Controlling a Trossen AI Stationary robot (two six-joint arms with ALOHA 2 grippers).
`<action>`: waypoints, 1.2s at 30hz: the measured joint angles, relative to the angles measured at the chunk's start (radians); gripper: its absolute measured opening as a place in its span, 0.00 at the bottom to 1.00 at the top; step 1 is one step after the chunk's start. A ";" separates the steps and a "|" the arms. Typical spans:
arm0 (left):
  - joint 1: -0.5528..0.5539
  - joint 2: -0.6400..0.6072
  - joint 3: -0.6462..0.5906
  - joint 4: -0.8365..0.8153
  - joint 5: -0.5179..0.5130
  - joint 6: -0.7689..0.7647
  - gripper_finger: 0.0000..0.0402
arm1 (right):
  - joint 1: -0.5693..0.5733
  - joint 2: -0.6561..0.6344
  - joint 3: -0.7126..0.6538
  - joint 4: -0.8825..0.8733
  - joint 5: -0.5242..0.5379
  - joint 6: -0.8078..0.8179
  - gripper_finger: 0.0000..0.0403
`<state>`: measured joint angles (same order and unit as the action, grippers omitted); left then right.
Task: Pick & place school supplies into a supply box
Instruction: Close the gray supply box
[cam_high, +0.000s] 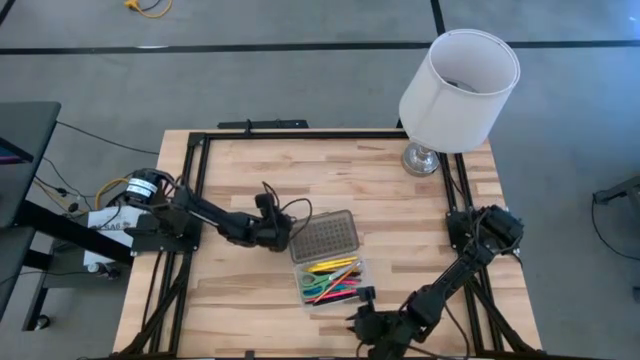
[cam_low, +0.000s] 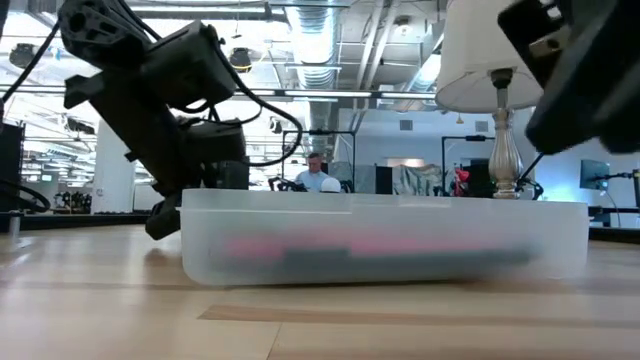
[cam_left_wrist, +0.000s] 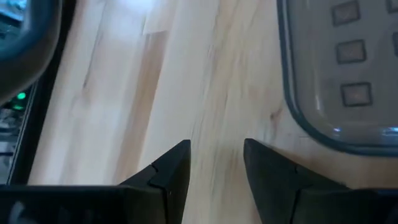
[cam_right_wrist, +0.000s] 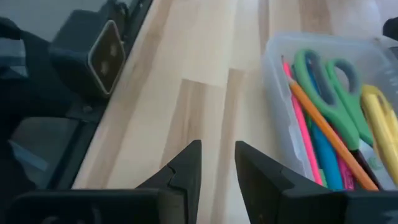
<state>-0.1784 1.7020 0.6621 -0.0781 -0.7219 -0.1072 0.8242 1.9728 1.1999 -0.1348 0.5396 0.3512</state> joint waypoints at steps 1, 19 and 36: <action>0.010 -0.001 0.000 0.004 0.014 0.018 0.36 | 0.003 -0.001 -0.001 0.005 0.008 0.006 0.23; 0.062 -0.001 0.001 0.089 0.119 0.123 0.36 | -0.031 -0.003 -0.124 0.032 0.005 0.211 0.23; 0.059 -0.049 -0.001 0.083 0.179 0.132 0.36 | -0.069 -0.003 -0.142 -0.013 -0.020 0.297 0.23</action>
<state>-0.1192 1.6526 0.6609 0.0053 -0.5430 0.0248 0.7555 1.9697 1.0580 -0.1474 0.5195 0.6479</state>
